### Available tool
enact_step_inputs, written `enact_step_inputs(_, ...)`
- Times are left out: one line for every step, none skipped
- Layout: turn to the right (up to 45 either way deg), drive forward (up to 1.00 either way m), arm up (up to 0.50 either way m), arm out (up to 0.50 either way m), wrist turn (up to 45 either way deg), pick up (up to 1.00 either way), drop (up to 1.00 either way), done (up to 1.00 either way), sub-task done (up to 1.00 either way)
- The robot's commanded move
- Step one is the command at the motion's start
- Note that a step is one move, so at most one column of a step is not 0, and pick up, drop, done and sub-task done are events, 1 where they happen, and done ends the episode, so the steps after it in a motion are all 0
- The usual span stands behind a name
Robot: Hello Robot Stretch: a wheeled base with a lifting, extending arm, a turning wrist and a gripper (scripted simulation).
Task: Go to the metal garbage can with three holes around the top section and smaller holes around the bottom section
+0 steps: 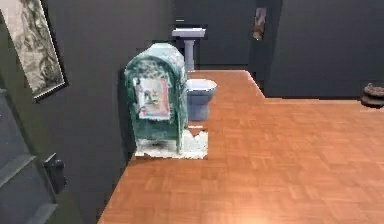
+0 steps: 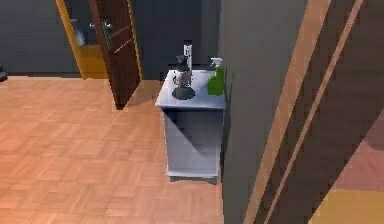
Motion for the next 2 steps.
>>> enact_step_inputs(0.0,0.40,0.00,0.00,0.0,0.00,0.00,0.00,0.00)
enact_step_inputs(45.0,0.00,0.00,0.00,0.0,0.00,0.00,0.00,0.00)
